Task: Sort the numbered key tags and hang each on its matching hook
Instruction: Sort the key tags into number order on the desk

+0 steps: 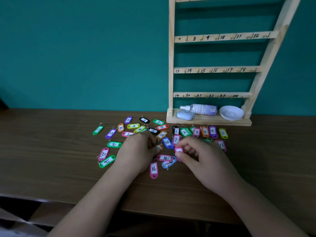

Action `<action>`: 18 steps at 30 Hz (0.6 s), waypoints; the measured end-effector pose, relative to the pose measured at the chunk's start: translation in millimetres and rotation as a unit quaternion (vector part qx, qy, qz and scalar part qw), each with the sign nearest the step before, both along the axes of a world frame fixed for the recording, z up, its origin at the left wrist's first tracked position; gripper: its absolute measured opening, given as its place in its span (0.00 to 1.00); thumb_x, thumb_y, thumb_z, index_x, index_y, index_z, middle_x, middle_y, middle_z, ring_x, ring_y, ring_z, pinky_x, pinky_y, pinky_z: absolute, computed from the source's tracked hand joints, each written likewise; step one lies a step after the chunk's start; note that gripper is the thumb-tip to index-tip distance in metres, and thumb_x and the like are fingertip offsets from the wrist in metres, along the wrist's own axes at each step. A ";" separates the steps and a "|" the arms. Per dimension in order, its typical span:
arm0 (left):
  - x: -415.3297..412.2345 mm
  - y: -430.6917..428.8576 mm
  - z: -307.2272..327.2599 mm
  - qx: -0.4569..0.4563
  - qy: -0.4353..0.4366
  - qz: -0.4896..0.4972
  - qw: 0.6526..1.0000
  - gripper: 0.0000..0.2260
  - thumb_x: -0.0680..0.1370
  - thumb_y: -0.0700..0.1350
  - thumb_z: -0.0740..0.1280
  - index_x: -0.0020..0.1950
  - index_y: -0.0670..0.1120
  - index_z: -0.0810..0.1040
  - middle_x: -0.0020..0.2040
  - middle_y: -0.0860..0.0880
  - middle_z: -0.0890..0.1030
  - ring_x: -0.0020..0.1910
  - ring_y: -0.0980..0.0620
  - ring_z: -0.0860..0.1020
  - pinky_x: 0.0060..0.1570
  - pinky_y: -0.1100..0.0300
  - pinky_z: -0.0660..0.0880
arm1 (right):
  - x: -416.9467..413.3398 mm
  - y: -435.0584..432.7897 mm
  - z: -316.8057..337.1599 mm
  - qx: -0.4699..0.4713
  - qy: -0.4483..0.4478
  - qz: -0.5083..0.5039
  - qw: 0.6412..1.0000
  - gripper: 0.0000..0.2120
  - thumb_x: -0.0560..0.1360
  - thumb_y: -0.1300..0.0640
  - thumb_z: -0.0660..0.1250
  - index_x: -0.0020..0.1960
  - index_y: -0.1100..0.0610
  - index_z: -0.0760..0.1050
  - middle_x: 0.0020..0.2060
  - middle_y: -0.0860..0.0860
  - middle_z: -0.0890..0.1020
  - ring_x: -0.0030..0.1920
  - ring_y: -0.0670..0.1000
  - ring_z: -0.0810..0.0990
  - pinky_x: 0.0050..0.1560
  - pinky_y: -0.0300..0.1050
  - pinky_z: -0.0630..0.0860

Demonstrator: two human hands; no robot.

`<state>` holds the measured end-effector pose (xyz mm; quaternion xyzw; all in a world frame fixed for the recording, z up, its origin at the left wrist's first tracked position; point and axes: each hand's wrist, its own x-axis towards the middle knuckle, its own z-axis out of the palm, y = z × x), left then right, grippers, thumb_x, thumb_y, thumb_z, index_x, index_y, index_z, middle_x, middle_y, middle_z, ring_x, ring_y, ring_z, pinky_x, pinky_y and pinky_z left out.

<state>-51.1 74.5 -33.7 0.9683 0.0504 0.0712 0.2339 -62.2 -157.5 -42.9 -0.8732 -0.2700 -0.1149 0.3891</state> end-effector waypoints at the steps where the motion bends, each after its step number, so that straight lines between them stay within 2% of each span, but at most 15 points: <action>1: 0.3 1.0 0.7 -0.003 0.002 0.000 1.000 0.08 0.78 0.56 0.75 0.51 0.56 0.79 0.42 0.59 0.80 0.43 0.60 0.78 0.37 0.65 0.71 | 0.3 -0.4 0.2 0.000 0.005 0.000 1.000 0.06 0.79 0.53 0.76 0.53 0.44 0.83 0.42 0.38 0.83 0.50 0.40 0.82 0.47 0.32 0.75; 6: 0.8 -0.5 2.4 -0.003 -0.001 -0.003 1.000 0.06 0.78 0.54 0.75 0.45 0.56 0.81 0.41 0.58 0.82 0.42 0.62 0.78 0.35 0.67 0.67 | 1.4 -5.0 6.6 -0.001 0.017 -0.008 1.000 0.05 0.79 0.51 0.75 0.55 0.43 0.85 0.43 0.36 0.85 0.51 0.38 0.83 0.51 0.29 0.75; 9: 2.0 -5.9 5.4 -0.016 -0.016 -0.014 1.000 0.06 0.78 0.53 0.76 0.43 0.57 0.82 0.41 0.59 0.82 0.42 0.65 0.77 0.35 0.71 0.65 | 2.0 -12.7 13.1 -0.002 0.020 -0.018 1.000 0.06 0.82 0.50 0.71 0.56 0.44 0.85 0.41 0.36 0.85 0.48 0.37 0.84 0.47 0.34 0.79; 12: 3.0 -16.6 9.6 -0.057 -0.037 -0.031 0.997 0.05 0.78 0.52 0.77 0.43 0.57 0.83 0.40 0.59 0.83 0.42 0.64 0.79 0.35 0.72 0.67 | 6.8 -26.3 18.7 -0.011 0.028 -0.060 0.998 0.07 0.82 0.51 0.70 0.58 0.43 0.84 0.40 0.36 0.84 0.46 0.35 0.83 0.46 0.38 0.80; 15: 1.9 -33.3 12.1 -0.087 -0.050 -0.051 0.994 0.03 0.79 0.51 0.76 0.45 0.56 0.86 0.39 0.59 0.84 0.40 0.63 0.81 0.36 0.71 0.70 | 15.2 -46.5 22.4 -0.015 0.040 -0.102 0.994 0.07 0.82 0.51 0.71 0.59 0.43 0.84 0.41 0.34 0.82 0.47 0.33 0.82 0.44 0.34 0.76; 18: 0.9 -49.1 12.7 -0.113 -0.055 -0.068 0.990 0.03 0.80 0.51 0.74 0.48 0.55 0.88 0.39 0.58 0.85 0.38 0.62 0.81 0.35 0.70 0.69 | 25.3 -72.0 25.2 -0.018 0.053 -0.160 0.986 0.07 0.82 0.50 0.72 0.59 0.42 0.84 0.43 0.35 0.82 0.45 0.35 0.81 0.45 0.36 0.77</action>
